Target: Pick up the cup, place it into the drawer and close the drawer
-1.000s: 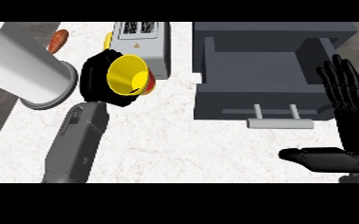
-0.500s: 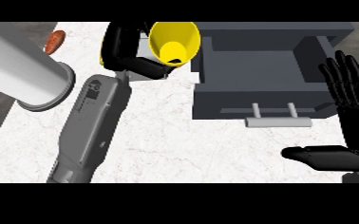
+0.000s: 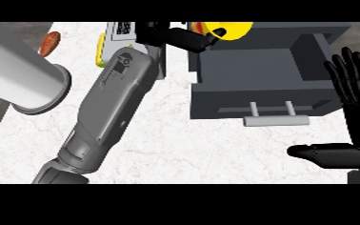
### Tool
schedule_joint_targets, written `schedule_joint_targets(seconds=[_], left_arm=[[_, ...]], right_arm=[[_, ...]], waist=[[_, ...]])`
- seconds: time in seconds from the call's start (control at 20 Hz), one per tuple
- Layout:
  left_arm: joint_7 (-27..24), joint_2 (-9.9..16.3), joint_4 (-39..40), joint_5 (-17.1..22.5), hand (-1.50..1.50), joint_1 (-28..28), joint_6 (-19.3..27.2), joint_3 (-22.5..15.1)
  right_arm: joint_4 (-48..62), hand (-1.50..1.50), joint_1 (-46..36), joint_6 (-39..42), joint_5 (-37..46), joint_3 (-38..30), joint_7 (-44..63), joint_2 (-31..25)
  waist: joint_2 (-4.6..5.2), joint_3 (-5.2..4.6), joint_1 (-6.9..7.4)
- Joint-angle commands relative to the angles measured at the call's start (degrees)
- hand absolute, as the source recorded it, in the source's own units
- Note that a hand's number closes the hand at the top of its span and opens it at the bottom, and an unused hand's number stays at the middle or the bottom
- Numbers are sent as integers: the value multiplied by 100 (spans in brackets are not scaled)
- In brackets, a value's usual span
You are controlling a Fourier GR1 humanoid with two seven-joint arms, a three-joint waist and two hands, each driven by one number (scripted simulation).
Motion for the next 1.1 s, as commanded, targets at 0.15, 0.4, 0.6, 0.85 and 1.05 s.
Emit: schedule_joint_targets(seconds=[0.15, 0.4, 0.6, 0.85, 1.05], left_arm=[[203, -3, 623, 865, 150, -424, 517, -677], [-40, -3, 1754, 1323, 150, -1264, 876, -1074], [-305, -3, 2070, 1496, 150, -1176, 678, -1306], [-295, -3, 2166, 1843, 150, -967, 1043, -2190], [192, -3, 2388, 1748, 150, -1174, 1087, -2608]], right_arm=[[438, -150, 49, 161, 34, -133, -504, -67], [536, -150, -345, 138, 52, 66, -234, -47], [320, -150, 84, 340, -151, -248, -442, -219], [290, -150, -354, 120, 16, -10, -146, -99], [264, -150, -279, 183, -187, -184, 61, -196]], waist=[[2, 2, 0], [50, 5, -164], [45, 5, -188], [49, 4, -209], [38, 4, -190]])
